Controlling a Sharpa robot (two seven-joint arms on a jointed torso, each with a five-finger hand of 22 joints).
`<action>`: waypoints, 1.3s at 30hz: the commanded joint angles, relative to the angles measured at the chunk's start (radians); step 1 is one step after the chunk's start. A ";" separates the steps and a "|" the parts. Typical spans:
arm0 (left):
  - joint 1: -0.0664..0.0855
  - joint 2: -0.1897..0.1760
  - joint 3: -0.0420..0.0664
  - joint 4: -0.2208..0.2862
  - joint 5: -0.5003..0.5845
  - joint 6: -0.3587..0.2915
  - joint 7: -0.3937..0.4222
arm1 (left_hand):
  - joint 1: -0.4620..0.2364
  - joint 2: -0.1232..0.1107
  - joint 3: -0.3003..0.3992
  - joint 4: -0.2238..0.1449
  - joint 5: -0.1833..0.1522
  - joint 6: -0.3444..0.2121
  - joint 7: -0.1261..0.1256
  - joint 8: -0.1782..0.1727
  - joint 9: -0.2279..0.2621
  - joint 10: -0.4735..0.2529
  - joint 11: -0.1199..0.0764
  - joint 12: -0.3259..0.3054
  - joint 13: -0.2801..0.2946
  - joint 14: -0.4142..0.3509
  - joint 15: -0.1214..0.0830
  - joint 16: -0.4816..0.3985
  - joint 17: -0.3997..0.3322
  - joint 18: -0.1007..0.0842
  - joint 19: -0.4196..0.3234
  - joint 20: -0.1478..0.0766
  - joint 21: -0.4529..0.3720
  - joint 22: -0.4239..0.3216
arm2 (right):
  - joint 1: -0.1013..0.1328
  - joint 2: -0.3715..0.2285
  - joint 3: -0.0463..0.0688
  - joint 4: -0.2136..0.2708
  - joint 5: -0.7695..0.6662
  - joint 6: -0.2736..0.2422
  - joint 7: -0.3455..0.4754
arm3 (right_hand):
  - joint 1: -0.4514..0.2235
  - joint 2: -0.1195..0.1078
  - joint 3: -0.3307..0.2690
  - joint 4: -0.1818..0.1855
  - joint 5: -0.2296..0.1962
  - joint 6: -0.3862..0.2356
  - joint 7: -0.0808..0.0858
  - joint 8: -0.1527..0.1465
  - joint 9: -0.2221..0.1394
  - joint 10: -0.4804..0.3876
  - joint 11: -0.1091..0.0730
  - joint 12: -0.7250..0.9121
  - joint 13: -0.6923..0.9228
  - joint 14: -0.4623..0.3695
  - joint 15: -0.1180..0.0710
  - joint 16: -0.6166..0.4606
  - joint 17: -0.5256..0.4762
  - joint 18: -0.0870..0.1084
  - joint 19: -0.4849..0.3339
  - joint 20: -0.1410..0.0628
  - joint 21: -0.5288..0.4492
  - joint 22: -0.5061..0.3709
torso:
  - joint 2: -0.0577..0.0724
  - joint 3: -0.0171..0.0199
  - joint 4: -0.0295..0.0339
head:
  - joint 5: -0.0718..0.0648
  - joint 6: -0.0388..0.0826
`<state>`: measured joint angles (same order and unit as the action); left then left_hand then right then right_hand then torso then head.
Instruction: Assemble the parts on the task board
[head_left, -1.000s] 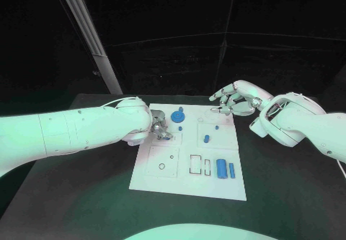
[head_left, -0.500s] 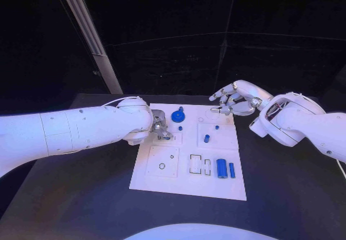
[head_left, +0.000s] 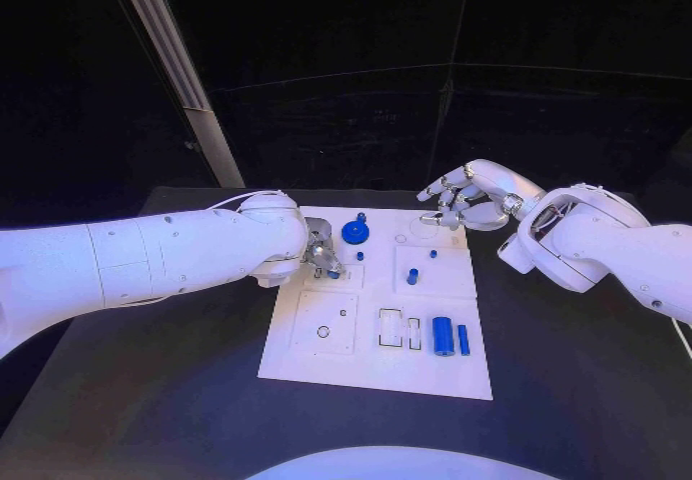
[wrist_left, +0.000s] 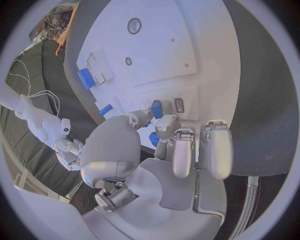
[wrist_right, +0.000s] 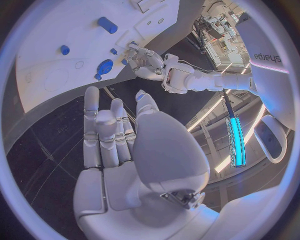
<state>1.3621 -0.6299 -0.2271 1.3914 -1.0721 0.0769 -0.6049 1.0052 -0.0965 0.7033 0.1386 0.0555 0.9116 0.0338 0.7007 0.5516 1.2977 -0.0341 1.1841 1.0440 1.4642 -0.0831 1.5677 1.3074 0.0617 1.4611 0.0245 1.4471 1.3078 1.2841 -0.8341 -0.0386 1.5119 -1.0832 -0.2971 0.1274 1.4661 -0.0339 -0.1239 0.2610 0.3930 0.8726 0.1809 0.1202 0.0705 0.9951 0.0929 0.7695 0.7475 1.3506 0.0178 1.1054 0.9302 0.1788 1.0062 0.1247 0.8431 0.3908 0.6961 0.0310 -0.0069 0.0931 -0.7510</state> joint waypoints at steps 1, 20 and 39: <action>-0.004 0.003 -0.004 -0.005 -0.001 0.036 -0.019 | -0.012 -0.002 -0.004 0.006 -0.001 0.008 0.001 -0.005 0.000 0.008 0.001 0.008 0.002 0.107 -0.007 0.003 0.263 -0.015 0.012 -0.002 0.004 0.057 | 0.002 0.001 0.001 0.001 0.002 0.006 0.002 | 0.001 0.004 0.000 0.005 -0.006 -0.006 0.000 0.005 0.001 -0.009 0.001 0.004 -0.001 -0.006 0.001 -0.003 0.000 0.004 0.005 0.002 -0.007 -0.001 | 0.000 0.0002 0.0012 | 0.000 -0.001; -0.004 0.015 -0.004 -0.026 -0.001 0.039 -0.013 | -0.112 -0.030 -0.097 0.057 -0.002 0.035 -0.001 -0.014 -0.002 0.019 -0.001 0.017 0.013 0.107 -0.009 0.003 0.263 -0.016 0.016 -0.005 0.006 0.065 | 0.002 0.003 0.001 0.001 -0.003 0.010 0.000 | 0.029 0.001 -0.011 0.003 -0.037 -0.014 0.001 0.015 0.001 -0.017 0.002 0.017 -0.017 -0.008 0.002 -0.009 -0.005 0.004 0.009 0.002 -0.014 -0.005 | 0.000 0.0001 0.0010 | -0.003 -0.001; -0.003 0.009 -0.004 -0.018 -0.001 0.010 -0.002 | -0.140 -0.033 -0.269 0.121 -0.001 0.052 -0.009 -0.021 0.000 0.031 -0.007 0.026 0.028 0.107 -0.014 0.003 0.263 -0.019 0.024 -0.009 0.012 0.081 | 0.002 -0.001 0.001 0.001 -0.003 0.016 -0.005 | 0.020 0.005 -0.028 0.016 -0.056 -0.021 0.003 0.023 0.001 -0.021 0.005 0.028 -0.027 -0.010 0.004 -0.013 -0.008 0.004 0.010 0.004 -0.019 -0.008 | -0.001 -0.0003 0.0016 | -0.006 -0.001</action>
<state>1.3601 -0.6200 -0.2289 1.3704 -1.0725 0.0877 -0.6060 0.8629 -0.1340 0.4414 0.2592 0.0581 0.9579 0.0264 0.6822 0.5506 1.3188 -0.0411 1.2073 1.0706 1.4669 -0.0876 1.5677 1.3074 0.0618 1.4642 0.0214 1.4550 1.3078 1.2841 -0.8344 -0.0386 1.5114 -1.0848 -0.2883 0.1226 1.4857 -0.0298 -0.1461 0.2775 0.3405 0.8587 0.1814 0.1394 0.0704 0.9821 0.0986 0.7928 0.7215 1.3470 0.0213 1.0965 0.9236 0.1788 1.0102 0.1286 0.8278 0.3844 0.6957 0.0306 -0.0057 0.0871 -0.7519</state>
